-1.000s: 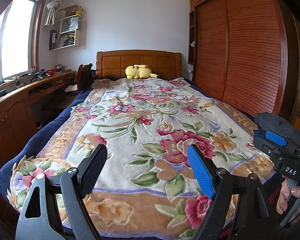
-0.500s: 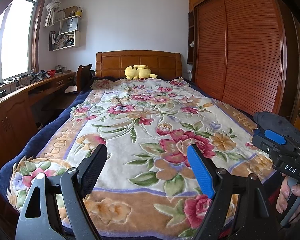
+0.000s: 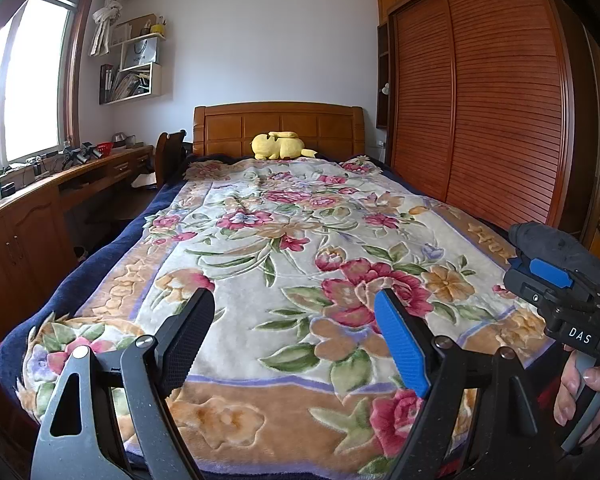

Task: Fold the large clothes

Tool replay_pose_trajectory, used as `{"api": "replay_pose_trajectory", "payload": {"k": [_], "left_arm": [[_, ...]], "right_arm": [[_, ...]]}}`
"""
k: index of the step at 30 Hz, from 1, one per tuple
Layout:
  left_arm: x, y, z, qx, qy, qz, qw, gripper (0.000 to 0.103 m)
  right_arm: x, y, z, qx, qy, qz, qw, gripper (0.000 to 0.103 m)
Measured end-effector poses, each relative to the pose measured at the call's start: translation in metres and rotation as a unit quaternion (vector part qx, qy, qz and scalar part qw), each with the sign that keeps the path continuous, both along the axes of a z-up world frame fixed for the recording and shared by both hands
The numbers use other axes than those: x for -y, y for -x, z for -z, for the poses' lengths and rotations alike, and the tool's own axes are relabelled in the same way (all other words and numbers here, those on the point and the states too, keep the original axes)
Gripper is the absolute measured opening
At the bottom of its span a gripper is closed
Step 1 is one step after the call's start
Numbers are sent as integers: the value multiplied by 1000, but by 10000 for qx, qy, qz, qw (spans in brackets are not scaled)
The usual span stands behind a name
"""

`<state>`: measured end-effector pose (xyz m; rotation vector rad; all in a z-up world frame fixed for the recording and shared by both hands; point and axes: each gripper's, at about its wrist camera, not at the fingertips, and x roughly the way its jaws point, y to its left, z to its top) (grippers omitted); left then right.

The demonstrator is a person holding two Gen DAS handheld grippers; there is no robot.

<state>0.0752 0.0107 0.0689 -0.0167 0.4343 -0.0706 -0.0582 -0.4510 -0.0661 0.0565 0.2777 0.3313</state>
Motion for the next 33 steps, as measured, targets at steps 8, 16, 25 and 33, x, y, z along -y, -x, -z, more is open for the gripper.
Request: {"api": "replay_pose_trajectory", "payload": {"k": [8,16,25,33], "left_arm": [[0,0,0,1,-4,-4,10000,83],[0,1,0,5,-4,-1,10000,83],[0,1,0,10,-10,-1,10000,83],[1,1,1,10,-10,-1,10000,83]], "right_arm": [[-2,0,1,-19,-12,14,10000,82],[-3,0,0,-18,-16,22,10000,82],[-3,0,0,-23,-20,25,10000,82],[-4,-1,-1,-28,-30,19,10000,82]]}}
